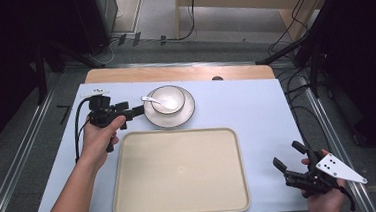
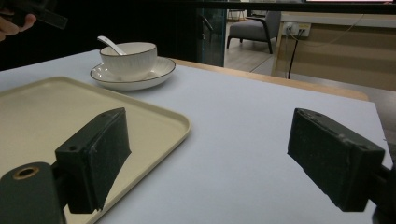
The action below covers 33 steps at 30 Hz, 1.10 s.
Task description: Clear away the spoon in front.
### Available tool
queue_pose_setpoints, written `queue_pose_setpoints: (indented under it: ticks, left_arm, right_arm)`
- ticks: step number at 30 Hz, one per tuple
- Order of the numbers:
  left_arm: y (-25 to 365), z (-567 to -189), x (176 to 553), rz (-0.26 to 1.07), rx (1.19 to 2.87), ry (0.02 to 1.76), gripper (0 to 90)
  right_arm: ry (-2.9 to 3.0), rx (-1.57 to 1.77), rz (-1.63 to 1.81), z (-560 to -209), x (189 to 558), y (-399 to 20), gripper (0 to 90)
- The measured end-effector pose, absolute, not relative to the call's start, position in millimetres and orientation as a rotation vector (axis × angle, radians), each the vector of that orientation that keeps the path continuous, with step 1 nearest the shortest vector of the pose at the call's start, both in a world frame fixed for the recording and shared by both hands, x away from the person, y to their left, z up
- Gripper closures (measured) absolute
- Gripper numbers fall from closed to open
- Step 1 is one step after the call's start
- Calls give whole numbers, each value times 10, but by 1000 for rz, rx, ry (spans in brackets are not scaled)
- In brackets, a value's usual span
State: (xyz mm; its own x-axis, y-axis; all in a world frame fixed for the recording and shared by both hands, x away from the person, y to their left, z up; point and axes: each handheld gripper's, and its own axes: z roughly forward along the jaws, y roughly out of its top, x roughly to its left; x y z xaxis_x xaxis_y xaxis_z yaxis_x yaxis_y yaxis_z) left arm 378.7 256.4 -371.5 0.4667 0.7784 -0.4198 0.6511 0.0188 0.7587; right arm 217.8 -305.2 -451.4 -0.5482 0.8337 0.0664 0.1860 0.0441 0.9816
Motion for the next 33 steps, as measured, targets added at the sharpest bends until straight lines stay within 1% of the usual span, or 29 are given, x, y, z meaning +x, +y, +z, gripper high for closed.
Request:
queue_pose_setpoints:
  ticks: [3, 9, 11, 17, 21, 22, 23, 24, 33]
  left_arm:
    - [2579, -3744, 3891, 130, 1670, 1282, 210]
    - [2614, -3803, 4054, 90, 1611, 1361, 265]
    - [2634, -3826, 4113, 45, 1598, 1361, 321]
    - [2637, -3863, 4245, 12, 1592, 1411, 406]
    - [2625, -3904, 4335, -24, 1584, 1454, 422]
    - [2629, -3923, 4353, -46, 1564, 1468, 452]
    - [2637, -3946, 4373, -71, 1551, 1472, 452]
    - [2635, -3968, 4389, -88, 1551, 1476, 470]
    - [2606, -4075, 4472, -175, 1504, 1501, 574]
  right_arm:
    - [1784, 1027, 1544, -4519, 2177, -3053, 130]
    - [1791, 1023, 1538, -4526, 2175, -3048, 130]
    - [1792, 1025, 1539, -4529, 2174, -3048, 130]
    - [1794, 1025, 1540, -4539, 2178, -3048, 130]
    - [1796, 1025, 1540, -4544, 2182, -3048, 130]
    - [1796, 1026, 1540, -4545, 2182, -3048, 130]
    - [1796, 1026, 1540, -4545, 2182, -3048, 130]
    - [1797, 1025, 1540, -4546, 2182, -3049, 130]
    - [1795, 1026, 1539, -4558, 2188, -3063, 130]
